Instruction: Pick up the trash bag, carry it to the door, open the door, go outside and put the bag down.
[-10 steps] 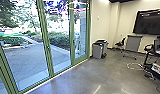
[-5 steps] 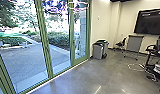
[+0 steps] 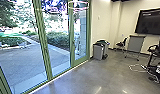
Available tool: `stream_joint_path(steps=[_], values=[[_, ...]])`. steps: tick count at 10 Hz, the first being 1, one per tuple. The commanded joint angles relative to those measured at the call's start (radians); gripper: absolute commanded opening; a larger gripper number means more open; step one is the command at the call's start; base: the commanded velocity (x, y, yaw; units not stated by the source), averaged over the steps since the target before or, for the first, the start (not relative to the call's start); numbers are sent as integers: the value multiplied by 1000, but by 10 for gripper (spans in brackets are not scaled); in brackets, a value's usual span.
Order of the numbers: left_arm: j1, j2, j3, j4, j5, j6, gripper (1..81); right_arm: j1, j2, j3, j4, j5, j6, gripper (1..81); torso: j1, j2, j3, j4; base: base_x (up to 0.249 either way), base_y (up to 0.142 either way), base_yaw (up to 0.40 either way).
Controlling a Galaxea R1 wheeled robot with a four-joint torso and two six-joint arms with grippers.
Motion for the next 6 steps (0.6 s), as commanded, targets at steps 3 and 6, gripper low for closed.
stream_joint_path(steps=[3,6], values=[[-76,-2,-1,18,46,4,10,51,5,1,-6,-66,-3,811,1,0,0,0,144,0,0],[-78,-2,-1,19,46,6,10,53,8,1,-6,-66,-3,811,1,0,0,0,145,0,0]])
